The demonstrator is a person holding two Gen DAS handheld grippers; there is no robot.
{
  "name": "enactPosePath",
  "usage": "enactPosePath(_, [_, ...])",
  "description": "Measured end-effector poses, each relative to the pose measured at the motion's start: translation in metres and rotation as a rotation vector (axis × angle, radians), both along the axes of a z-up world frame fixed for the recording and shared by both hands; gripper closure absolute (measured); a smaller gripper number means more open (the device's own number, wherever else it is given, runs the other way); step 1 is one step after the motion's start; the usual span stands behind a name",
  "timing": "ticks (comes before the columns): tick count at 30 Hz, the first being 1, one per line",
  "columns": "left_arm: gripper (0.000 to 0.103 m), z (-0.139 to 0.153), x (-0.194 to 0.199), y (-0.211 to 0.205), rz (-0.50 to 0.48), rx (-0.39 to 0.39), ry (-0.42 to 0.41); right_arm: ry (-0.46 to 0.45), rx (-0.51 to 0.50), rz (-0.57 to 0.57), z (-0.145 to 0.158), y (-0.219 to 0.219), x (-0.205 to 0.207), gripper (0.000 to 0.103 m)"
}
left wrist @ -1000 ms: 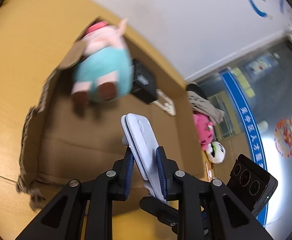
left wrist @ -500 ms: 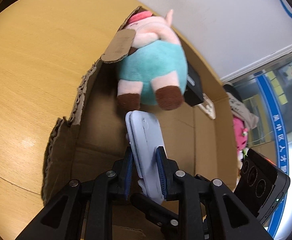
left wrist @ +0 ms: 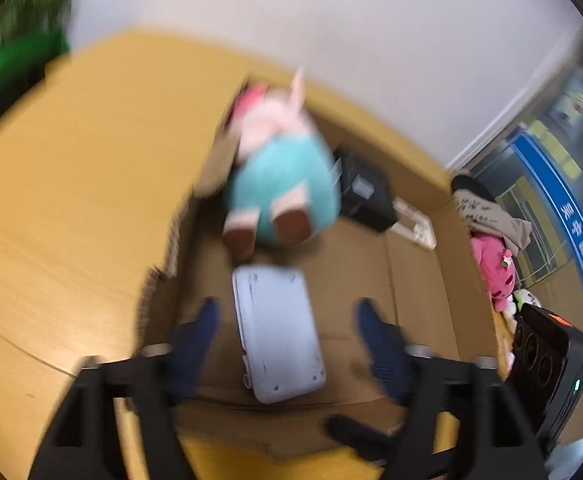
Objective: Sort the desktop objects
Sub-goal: 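Carry the power bank into the cardboard box beside the pig and release, then move both grippers to the black sunglasses lying on the table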
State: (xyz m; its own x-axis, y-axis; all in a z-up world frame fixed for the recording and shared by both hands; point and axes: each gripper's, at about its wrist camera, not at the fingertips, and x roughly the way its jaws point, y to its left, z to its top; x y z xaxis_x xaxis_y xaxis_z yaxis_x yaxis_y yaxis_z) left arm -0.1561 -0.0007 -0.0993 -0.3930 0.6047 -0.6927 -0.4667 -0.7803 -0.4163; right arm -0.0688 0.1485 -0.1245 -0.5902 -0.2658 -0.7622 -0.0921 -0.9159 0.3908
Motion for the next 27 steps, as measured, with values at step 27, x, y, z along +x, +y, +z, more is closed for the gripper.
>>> enactPosePath(27, [0.000,0.029,0.214,0.019,-0.100,-0.023,0.457,0.242,0.275,-0.246,0.035,0.033,0.204,0.021])
